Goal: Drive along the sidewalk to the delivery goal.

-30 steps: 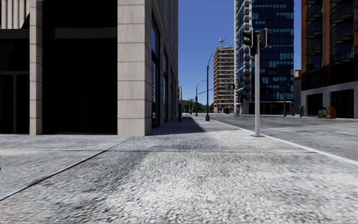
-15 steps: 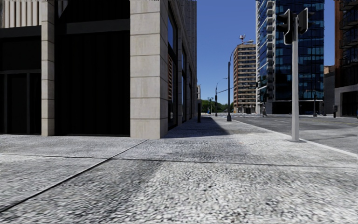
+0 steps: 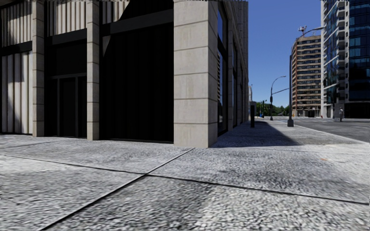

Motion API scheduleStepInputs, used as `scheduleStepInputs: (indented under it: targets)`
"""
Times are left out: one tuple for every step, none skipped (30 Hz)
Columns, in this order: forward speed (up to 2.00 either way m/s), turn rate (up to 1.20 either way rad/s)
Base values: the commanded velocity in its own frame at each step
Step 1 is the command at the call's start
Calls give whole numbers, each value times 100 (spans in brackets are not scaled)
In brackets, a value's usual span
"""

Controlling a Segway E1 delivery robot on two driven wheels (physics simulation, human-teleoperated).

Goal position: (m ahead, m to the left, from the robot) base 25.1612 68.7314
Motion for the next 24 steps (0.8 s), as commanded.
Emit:
scheduleStepInputs:
  targets:
    - [153, 59]
    - [153, 59]
    - [153, 59]
    - [153, 59]
    - [153, 59]
    - [153, 58]
    - [153, 58]
    - [153, 57]
    - [153, 57]
    - [153, 57]
    - [153, 57]
    - [153, 57]
    - [153, 54]
    - [153, 53]
    - [153, 53]
    - [153, 52]
    - [153, 52]
    - [153, 50]
    - [153, 49]
    - [153, 49]
    - [153, 49]
    - [153, 49]
    - [153, 49]
    - [153, 49]
